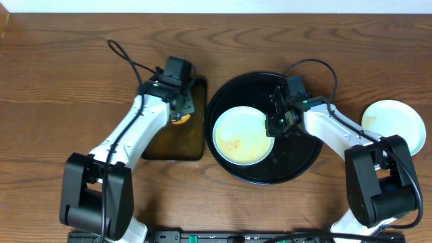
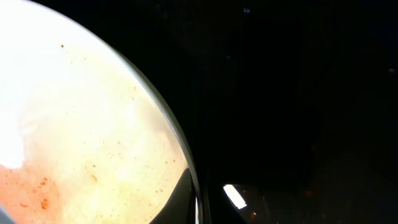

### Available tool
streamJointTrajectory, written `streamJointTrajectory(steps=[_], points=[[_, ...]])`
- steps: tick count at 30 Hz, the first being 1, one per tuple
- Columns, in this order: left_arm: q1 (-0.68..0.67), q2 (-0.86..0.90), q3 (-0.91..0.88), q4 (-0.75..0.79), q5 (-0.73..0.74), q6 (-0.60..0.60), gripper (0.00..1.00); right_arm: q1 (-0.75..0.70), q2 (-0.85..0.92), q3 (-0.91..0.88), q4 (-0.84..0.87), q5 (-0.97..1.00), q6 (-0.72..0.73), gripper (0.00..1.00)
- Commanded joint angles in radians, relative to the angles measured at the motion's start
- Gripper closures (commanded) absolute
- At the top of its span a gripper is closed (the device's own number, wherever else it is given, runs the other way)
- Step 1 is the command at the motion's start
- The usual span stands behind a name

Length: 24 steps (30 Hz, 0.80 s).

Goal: Clean dirty plates on tray and stack at the side
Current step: 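Return the sponge to the water tray with the left gripper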

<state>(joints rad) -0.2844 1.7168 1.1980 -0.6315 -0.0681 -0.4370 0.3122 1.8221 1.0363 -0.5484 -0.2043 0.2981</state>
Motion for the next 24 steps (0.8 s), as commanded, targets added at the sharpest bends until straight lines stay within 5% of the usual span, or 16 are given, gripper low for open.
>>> streamJointTrajectory(steps=[1,9,24], points=[[0.060,0.028,-0.031,-0.008,0.062,0.064,0.93,0.003,0.013,-0.018,0.014,0.087,-0.037,0.99],[0.093,0.030,-0.082,0.022,0.205,0.365,0.92,0.001,0.008,-0.015,0.039,0.156,-0.049,0.99],[0.093,0.030,-0.096,0.031,0.207,0.365,0.93,-0.019,-0.272,0.029,0.037,0.374,-0.226,0.99]])
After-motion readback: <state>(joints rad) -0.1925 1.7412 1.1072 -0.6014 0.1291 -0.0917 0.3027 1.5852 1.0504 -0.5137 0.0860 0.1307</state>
